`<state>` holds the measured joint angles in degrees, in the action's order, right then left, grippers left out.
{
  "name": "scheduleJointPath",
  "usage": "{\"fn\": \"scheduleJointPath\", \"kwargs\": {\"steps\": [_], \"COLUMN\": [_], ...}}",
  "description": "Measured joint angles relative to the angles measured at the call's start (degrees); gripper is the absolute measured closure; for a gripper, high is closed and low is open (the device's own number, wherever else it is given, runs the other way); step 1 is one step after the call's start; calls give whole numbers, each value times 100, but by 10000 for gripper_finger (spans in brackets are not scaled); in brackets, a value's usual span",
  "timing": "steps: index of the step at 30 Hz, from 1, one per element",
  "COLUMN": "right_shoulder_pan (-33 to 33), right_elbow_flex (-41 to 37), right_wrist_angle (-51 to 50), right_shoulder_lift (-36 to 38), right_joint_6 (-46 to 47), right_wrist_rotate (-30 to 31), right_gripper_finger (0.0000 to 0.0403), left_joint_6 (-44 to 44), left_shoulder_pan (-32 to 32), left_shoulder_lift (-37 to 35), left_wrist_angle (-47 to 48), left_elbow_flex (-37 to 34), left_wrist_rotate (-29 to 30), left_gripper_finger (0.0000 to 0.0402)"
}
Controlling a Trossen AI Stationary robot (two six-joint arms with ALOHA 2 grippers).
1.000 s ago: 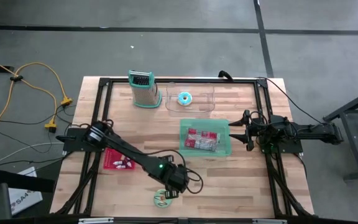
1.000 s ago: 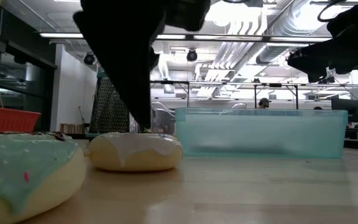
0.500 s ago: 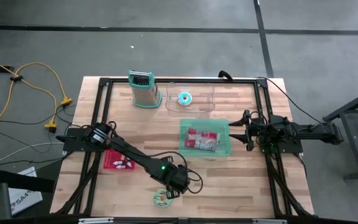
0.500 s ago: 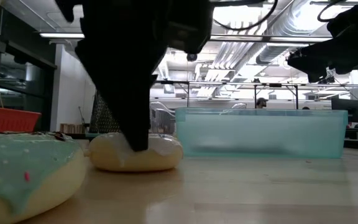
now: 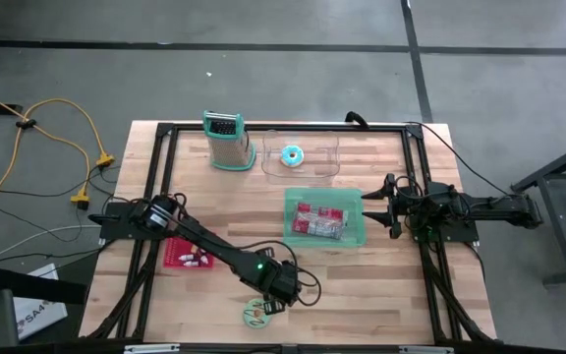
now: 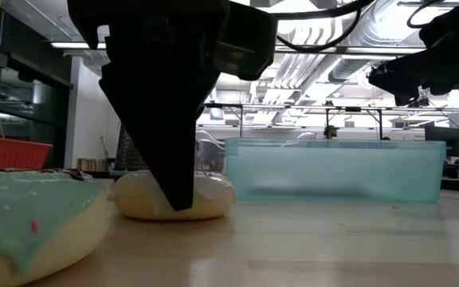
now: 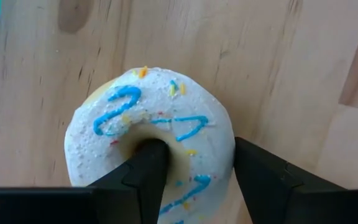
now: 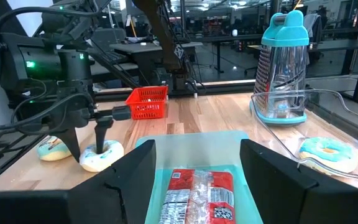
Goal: Pick & Place Food Item
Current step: Put the white donut into the transparent bin
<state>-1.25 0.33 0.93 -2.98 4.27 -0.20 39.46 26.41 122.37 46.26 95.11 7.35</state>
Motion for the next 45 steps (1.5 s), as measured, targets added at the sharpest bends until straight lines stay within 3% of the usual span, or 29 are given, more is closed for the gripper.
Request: {"fn": "scheduleJointPath", "kwargs": {"steps": [10, 16, 21, 31, 45], "right_shoulder_pan": [1, 1, -1, 1, 1], "right_elbow_flex": [1, 0, 0, 1, 1], "right_wrist_angle": [2, 2, 4, 4, 7], "right_shoulder_lift": [0, 0, 0, 0, 2], "right_joint_6": [0, 0, 0, 0, 0], "right_wrist_rotate": [1, 0, 1, 1, 1], "right_gripper_finger": [180, 180, 180, 180, 180], "left_joint_6": [0, 0, -9, -828, -1722], "left_shoulder_pan": [0, 0, -78, -1137, -2197], "left_shoulder_lift": [-2, -53, -627, -1999, -2100], "left_wrist_angle": [7, 41, 466, 1147, 1171], "left_elbow_flex": [0, -7, -9, 2, 1], "left_wrist_rotate": [4, 1, 6, 121, -342], "left_gripper_finger": [293, 297, 298, 298, 298]}}
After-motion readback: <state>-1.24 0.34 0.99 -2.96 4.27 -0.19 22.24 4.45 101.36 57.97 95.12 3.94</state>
